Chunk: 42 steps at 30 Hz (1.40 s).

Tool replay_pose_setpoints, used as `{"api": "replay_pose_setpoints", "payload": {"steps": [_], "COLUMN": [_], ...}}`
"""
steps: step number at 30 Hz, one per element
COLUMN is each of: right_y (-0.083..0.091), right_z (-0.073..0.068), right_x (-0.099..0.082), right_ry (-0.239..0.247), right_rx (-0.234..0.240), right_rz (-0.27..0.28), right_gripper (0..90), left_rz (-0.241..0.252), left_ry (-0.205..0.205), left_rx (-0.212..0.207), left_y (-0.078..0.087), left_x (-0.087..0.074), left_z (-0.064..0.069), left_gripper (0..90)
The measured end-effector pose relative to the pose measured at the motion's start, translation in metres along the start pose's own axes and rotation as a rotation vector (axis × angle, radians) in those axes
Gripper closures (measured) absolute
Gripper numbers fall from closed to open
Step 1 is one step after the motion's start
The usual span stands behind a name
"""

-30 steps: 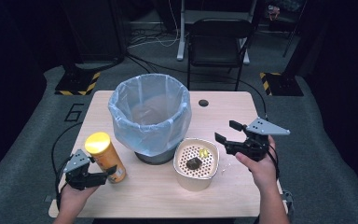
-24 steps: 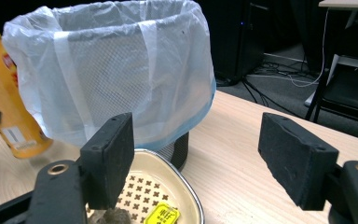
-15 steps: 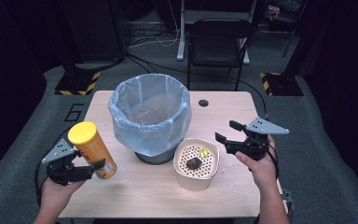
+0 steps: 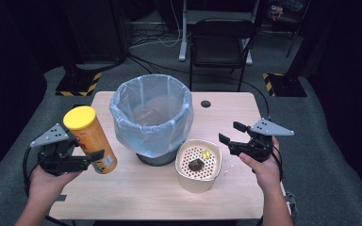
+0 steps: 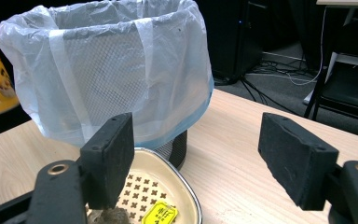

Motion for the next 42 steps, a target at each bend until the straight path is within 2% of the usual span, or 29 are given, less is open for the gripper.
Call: {"api": "replay_pose_setpoints", "payload": {"steps": [1,2,5,6,7,10,11,12,13,18,23,25,26,32,38,39,40,42], "right_y": [0.001,0.001,0.002,0.002,0.002,0.002,0.002,0.002,0.002,0.002,0.002,0.002,0.002,0.001,0.002,0.002,0.002,0.001], "right_z": [0.001,0.001,0.002,0.003,0.003,0.004,0.004,0.004,0.004,0.005,0.007,0.007,0.007,0.007,0.009,0.01,0.01,0.01], "right_x": [0.0,0.0,-0.001,-0.001,-0.002,-0.002,-0.002,-0.002,-0.003,-0.003,-0.005,-0.005,-0.005,-0.006,-0.007,-0.007,-0.007,-0.008], "right_ry": [0.0,0.0,-0.012,-0.008,-0.016,-0.013,-0.014,-0.014,-0.014,-0.02,-0.024,-0.021,-0.021,-0.029,-0.03,-0.032,-0.032,-0.034], "right_rx": [-0.002,-0.002,-0.006,-0.007,-0.008,-0.008,-0.008,-0.008,-0.008,-0.01,-0.015,-0.015,-0.015,-0.018,-0.02,-0.02,-0.02,-0.019], "right_rz": [0.003,0.003,-0.001,0.002,-0.002,0.0,-0.001,-0.001,-0.001,0.0,-0.004,-0.006,-0.006,-0.012,-0.008,-0.01,-0.01,-0.011], "right_gripper": [26.5,26.5,26.5,26.5,26.5,26.5,26.5,26.5,26.5,26.5,26.5,26.5,26.5,26.5,26.5,26.5,26.5,26.5], "left_rz": [0.0,0.0,0.0,-0.001,-0.001,-0.001,0.002,0.002,-0.001,0.004,0.012,0.009,0.009,0.007,0.013,0.017,0.017,0.025], "left_ry": [-0.013,-0.013,-0.016,-0.015,-0.015,-0.01,-0.024,-0.024,-0.029,-0.022,-0.045,-0.06,-0.06,-0.084,-0.078,-0.077,-0.077,-0.072], "left_rx": [0.0,0.0,-0.014,-0.012,-0.012,-0.018,-0.017,-0.017,-0.012,-0.022,-0.037,-0.038,-0.038,-0.054,-0.073,-0.083,-0.083,-0.097], "left_y": [0.006,0.006,0.016,0.022,0.022,0.029,0.032,0.032,0.034,0.039,0.042,0.04,0.04,0.029,0.003,-0.006,-0.006,-0.016], "left_x": [0.011,0.011,0.029,0.04,0.04,0.057,0.068,0.068,0.078,0.094,0.113,0.125,0.125,0.151,0.169,0.173,0.173,0.177], "left_z": [0.001,0.001,0.002,0.003,0.003,0.006,0.007,0.007,0.008,0.011,0.013,0.018,0.018,0.028,0.035,0.037,0.037,0.04], "left_gripper": [24.3,24.3,24.3,24.4,24.4,24.4,24.4,24.4,24.4,24.4,24.4,24.4,24.4,24.4,24.4,24.4,24.4,24.3]}}
Point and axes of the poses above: each handheld gripper's, and its own axes: y roughly backward along the jaws, x roughly out of its top, z roughly to its right, the point moved 4 cm from there along -y, roughly forward along the jaws, and after that the axes turned 11 degrees about x, right-handed, at the moved point
